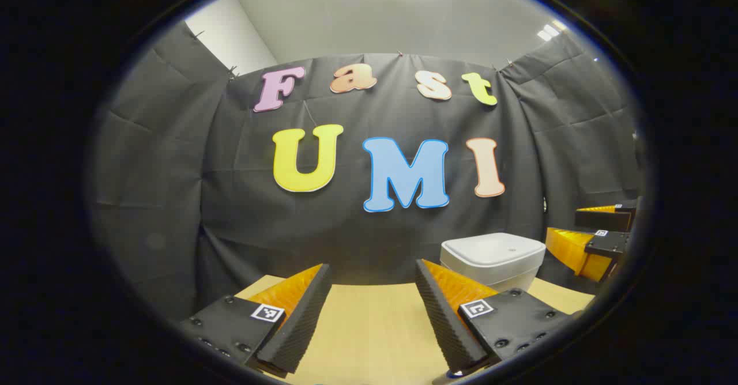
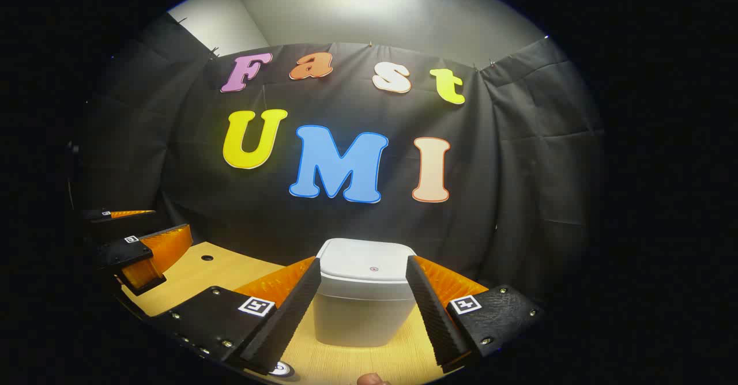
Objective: Press the lid of the desktop garbage bin to open it, pick up the crumpled paper on the desktop and throw it into the bin, then pick up the pop can on the desktop and drop it into the bin, and finally close the garbage bin lid.
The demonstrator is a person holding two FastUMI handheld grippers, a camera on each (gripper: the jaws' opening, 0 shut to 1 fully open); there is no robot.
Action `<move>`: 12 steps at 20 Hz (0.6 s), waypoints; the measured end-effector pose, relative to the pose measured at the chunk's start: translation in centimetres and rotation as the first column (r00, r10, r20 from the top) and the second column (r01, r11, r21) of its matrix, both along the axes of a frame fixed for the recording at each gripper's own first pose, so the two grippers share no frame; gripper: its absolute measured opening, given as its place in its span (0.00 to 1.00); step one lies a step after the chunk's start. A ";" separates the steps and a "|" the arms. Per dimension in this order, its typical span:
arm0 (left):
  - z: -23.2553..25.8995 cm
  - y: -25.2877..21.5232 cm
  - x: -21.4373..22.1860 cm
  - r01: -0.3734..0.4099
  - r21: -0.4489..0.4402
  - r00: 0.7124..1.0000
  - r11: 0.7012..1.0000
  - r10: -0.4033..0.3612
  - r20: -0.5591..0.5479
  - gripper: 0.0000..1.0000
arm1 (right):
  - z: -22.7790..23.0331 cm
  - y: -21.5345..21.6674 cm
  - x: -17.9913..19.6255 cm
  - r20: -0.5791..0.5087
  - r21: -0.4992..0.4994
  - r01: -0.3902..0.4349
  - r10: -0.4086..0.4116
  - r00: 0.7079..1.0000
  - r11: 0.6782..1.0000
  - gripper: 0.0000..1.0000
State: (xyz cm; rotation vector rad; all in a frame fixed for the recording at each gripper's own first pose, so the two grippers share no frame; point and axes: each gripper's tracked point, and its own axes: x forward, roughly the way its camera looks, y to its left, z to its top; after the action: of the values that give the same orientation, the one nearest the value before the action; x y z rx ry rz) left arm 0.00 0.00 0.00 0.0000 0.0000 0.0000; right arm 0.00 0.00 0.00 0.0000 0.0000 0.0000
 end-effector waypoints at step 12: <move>0.1 0.0 0.0 0.003 0.001 1.000 1.000 -0.003 0.006 0.95 | -0.5 0.1 -1.4 -0.002 0.009 -0.003 0.003 1.000 1.000 0.95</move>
State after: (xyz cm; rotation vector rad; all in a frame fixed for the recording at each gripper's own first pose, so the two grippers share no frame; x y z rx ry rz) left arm 0.01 0.00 0.07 0.0015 -0.0062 -0.0026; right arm -1.37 0.08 -0.48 0.0085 0.0017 0.0034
